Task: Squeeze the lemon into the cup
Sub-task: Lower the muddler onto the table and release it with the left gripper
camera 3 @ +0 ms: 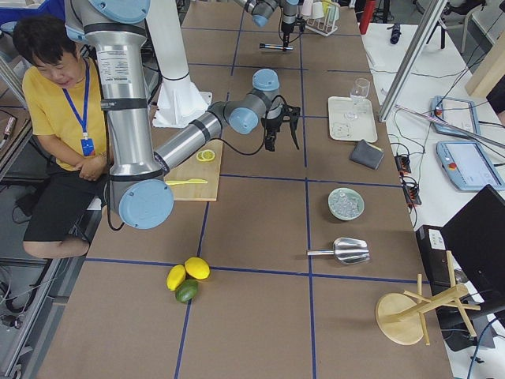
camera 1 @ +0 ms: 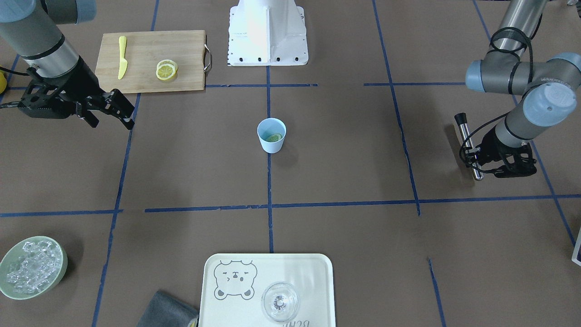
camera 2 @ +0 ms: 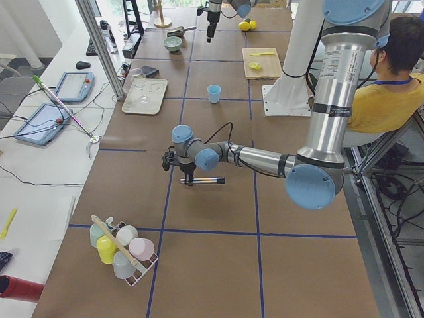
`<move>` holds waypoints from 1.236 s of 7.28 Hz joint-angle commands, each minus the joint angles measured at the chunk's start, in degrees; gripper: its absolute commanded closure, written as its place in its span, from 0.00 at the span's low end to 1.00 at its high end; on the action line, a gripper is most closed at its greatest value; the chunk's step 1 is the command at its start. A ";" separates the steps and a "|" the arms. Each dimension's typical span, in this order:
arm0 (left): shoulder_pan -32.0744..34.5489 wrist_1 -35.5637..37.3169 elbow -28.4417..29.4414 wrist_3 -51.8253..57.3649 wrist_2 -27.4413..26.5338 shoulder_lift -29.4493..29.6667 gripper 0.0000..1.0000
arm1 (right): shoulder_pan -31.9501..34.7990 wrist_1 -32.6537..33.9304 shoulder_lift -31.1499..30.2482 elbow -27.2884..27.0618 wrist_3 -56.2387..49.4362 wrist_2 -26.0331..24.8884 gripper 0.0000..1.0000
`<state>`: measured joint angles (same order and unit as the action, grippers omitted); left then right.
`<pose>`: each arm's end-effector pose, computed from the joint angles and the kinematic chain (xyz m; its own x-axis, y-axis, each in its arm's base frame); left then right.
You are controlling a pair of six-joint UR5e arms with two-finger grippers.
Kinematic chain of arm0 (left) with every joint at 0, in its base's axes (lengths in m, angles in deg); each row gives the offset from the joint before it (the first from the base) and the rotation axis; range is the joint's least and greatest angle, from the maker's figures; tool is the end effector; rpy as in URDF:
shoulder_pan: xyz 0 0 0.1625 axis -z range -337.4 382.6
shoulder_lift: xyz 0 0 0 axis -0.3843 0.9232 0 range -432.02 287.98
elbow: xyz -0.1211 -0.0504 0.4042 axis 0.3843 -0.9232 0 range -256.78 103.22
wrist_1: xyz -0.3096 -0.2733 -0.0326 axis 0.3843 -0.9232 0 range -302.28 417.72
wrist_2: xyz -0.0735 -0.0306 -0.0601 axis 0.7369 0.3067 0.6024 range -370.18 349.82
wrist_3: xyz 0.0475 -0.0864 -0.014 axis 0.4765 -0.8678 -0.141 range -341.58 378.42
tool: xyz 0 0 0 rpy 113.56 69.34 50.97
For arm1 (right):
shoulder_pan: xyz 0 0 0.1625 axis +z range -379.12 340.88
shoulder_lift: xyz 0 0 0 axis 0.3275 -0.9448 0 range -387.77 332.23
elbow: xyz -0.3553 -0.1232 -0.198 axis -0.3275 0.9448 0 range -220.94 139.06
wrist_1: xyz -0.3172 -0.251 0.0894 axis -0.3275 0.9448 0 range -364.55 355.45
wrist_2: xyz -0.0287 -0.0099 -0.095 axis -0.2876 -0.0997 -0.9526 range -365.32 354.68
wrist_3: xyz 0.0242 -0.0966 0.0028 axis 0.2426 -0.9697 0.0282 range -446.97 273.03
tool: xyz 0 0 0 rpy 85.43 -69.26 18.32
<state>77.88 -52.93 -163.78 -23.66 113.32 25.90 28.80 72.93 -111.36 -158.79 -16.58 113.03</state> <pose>0.2631 -0.5173 0.5817 0.7524 0.0011 -0.6587 -0.0131 0.9998 -0.0133 -0.2739 -0.4316 0.3514 0.5737 0.1946 0.7956 -0.2428 0.9681 -0.0618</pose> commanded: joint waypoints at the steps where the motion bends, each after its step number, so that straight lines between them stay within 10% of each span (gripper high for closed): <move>1: -0.09 0.00 0.08 0.24 -0.10 0.16 0.98 | -0.01 -0.05 0.00 -0.02 0.01 0.04 0.00; 9: -2.09 -3.51 0.08 0.32 -1.50 -0.18 0.95 | -0.01 -0.05 0.09 0.07 -0.08 0.04 0.00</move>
<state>77.15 -55.56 -163.91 -23.33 112.47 25.98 28.78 72.88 -111.27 -158.71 -16.63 113.07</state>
